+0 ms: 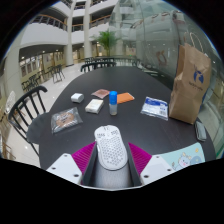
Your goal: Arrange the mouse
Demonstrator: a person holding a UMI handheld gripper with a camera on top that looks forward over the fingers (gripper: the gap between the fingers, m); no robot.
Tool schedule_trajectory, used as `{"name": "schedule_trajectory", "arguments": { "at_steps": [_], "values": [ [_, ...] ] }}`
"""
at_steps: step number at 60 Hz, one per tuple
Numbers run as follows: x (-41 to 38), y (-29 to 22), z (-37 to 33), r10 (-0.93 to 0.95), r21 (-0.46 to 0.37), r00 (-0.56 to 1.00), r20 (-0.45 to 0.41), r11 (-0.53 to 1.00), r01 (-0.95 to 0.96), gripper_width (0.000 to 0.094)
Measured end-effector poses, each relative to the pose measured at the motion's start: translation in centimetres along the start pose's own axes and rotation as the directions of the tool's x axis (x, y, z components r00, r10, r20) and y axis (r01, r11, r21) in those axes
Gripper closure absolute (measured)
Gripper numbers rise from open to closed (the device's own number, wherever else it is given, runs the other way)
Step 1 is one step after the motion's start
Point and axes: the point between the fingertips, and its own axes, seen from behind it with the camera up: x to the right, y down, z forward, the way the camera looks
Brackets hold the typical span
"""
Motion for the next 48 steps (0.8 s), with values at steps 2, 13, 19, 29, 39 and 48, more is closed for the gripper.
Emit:
{"name": "schedule_trajectory", "arguments": {
  "at_steps": [2,13,19,29,39,48],
  "values": [
    [0.0,-0.2,0.2,-0.013,0.001,1.0,-0.009,1.0,0.013,0.0346],
    [-0.2,-0.7,0.9,-0.011,0.003,0.998,-0.058,1.0,0.011,0.0452],
    [-0.2,-0.8,0.8,-0.002,0.012,0.997,-0.073,1.0,0.002,0.0508],
    [0.3,-0.6,-1.0,-0.058,0.0,0.992,-0.116,0.998,0.058,0.0541],
    [4.1,-2.1,-8.0,-0.022,0.052,0.981,-0.192,0.998,0.032,0.0541],
    [10.7,0.1,-14.3,-0.025,0.052,0.954,-0.299,0.998,0.042,0.0534]
  ]
}}
